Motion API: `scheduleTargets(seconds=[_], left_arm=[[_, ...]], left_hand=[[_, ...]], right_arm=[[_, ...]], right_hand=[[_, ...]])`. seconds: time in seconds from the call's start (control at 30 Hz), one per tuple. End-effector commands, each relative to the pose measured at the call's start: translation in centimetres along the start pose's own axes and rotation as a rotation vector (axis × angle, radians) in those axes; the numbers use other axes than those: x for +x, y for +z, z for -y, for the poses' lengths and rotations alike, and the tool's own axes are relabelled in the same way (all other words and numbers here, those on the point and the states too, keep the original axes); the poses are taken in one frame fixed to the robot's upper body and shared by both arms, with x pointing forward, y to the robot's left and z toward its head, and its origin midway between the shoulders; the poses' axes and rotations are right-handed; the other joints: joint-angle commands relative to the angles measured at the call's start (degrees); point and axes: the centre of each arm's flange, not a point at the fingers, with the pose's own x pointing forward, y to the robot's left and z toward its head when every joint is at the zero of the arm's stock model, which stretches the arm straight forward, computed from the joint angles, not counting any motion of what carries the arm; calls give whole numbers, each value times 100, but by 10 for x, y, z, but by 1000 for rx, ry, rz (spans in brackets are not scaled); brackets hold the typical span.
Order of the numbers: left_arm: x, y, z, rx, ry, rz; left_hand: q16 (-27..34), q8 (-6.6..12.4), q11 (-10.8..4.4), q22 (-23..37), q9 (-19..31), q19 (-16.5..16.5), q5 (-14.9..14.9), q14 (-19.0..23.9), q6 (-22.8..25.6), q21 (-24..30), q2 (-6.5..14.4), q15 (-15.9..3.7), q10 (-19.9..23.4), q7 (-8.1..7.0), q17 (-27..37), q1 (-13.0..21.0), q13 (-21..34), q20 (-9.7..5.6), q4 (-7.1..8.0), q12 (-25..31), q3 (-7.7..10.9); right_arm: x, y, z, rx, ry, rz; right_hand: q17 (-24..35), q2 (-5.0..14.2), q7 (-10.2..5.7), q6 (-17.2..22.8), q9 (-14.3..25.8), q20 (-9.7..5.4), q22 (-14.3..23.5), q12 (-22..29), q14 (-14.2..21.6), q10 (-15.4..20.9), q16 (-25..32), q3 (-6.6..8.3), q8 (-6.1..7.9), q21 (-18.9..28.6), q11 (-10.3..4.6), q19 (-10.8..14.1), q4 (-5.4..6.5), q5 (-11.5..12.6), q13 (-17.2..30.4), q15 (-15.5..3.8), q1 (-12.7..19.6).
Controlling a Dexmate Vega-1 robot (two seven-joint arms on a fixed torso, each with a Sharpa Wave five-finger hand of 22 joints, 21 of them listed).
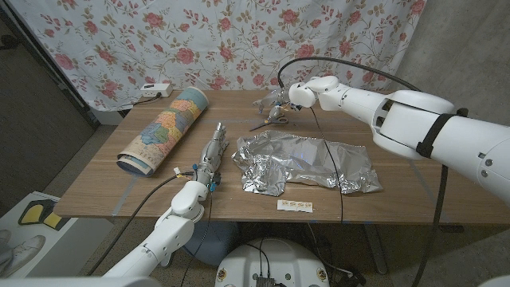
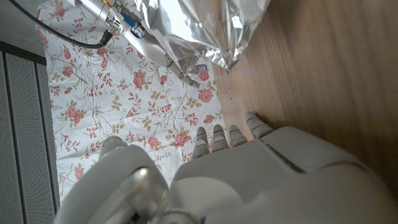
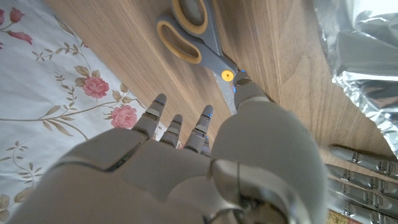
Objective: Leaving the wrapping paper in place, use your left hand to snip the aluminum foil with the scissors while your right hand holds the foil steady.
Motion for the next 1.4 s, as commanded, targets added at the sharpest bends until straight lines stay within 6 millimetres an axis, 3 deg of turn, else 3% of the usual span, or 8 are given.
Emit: scheduleTargets(seconds=[0.03, 1.4], left_arm=[[1, -1, 0, 1, -7, -6], [4, -6, -3, -11, 8, -11]], left_hand=[[42, -13, 19, 17, 20, -10, 5, -37, 4, 46, 59, 2, 13, -22, 19, 3, 16, -18, -33, 23, 2], [35, -27, 3, 17, 20, -25, 4, -91, -13, 46, 71, -3, -88, -25, 21, -6, 16, -34, -51, -12, -12]], right_arm=[[7, -1, 0, -25, 32, -51], [20, 10, -17, -46, 64, -147]], right_hand=[[11, -3, -56, -189, 10, -32, 21, 16, -46, 71, 9, 25, 26, 27, -10, -28, -17, 41, 27, -422, 61], [7, 12, -156, -15, 3, -92, 22, 172, 142, 485, 72, 41, 90, 58, -37, 56, -12, 77, 131, -574, 158]])
